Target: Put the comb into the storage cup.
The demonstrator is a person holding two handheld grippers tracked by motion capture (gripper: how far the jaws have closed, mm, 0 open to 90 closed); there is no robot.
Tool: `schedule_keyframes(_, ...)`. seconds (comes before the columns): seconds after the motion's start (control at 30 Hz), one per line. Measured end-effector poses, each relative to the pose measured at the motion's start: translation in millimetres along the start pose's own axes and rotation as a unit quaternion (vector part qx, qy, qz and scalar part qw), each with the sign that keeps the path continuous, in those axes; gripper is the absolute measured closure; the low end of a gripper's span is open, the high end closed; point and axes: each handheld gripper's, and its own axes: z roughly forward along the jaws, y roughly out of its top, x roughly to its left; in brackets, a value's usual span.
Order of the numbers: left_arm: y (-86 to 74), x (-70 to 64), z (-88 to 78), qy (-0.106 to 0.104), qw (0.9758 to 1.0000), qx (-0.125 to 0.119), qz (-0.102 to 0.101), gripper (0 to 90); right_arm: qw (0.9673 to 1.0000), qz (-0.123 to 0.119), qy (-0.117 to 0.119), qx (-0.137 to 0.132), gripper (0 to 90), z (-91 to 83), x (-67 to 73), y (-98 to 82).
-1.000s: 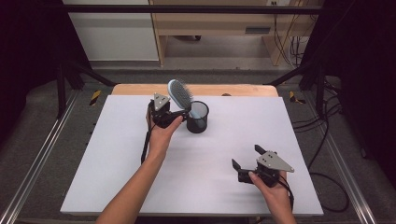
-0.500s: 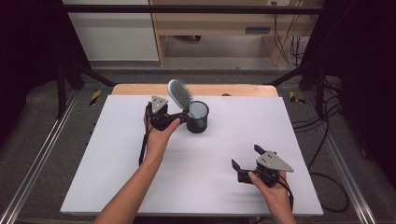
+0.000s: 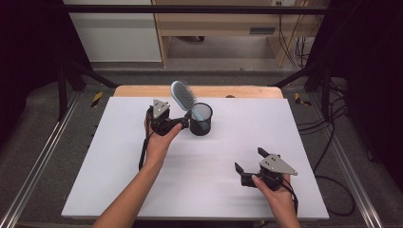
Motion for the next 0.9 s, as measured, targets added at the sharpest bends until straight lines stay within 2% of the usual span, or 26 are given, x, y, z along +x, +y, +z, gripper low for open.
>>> schedule_keyframes(0.4, -2.4, -0.8, -9.6, -0.007, 0.9999, 0.003, 0.012, 3.3, 1.0, 0.0, 0.0, -0.001, 2.8, -0.9, 0.1, 0.3)
schedule_keyframes(0.6, -0.4, 0.2, -16.4, -0.009, 0.9999, -0.005, 0.009, 3.0, 1.0, -0.001, 0.0, 0.0, 2.4, -0.9, 0.3, 0.4)
schedule_keyframes(0.9, 2.5, 3.5, -25.7, -0.007, 0.9998, -0.008, 0.017, 2.2, 1.0, 0.003, 0.001, 0.003, 3.2, -0.6, 0.2, 0.5)
